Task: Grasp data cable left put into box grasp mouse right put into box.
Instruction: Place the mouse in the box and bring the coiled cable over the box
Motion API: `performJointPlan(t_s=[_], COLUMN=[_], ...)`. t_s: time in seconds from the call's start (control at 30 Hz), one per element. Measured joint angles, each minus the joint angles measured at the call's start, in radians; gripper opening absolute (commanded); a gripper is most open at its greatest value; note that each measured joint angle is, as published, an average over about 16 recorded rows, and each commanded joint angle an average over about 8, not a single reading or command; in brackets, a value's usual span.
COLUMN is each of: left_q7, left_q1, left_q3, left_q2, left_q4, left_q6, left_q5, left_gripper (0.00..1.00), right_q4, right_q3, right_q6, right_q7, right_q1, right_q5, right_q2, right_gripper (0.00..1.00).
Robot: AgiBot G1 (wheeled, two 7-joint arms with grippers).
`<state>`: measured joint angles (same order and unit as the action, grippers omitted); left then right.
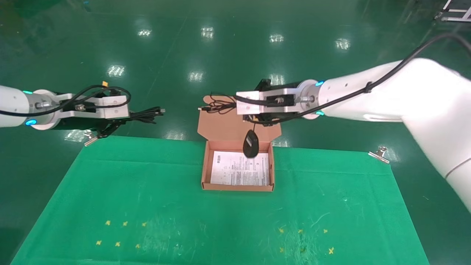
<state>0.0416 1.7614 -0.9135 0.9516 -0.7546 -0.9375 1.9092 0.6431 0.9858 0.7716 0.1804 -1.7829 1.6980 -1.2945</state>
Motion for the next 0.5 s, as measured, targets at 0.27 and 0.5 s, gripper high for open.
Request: performJointPlan(t_s=[0.27, 0.5], left_q7=[0.062, 0.089], left_q1=[0.004, 0.000], left_q3=[-0.019, -0.023], left_q2=[-0.006, -0.011], left_q4=[-0.022, -0.047], left_q6=[-0.009, -0.011], left_q5=[0.053, 0.068], left_gripper=[0.00, 0.00], right_q4=[-0.057, -0.098], right_q3=[-0.004, 0.007], right_q6=[-0.009, -0.022], right_q7=[0.049, 0.073], right_q1=[0.037, 0.074], right_q5=[-0.064, -0.142], right_q2=[-0.046, -0.064], right_gripper=[0.00, 0.00])
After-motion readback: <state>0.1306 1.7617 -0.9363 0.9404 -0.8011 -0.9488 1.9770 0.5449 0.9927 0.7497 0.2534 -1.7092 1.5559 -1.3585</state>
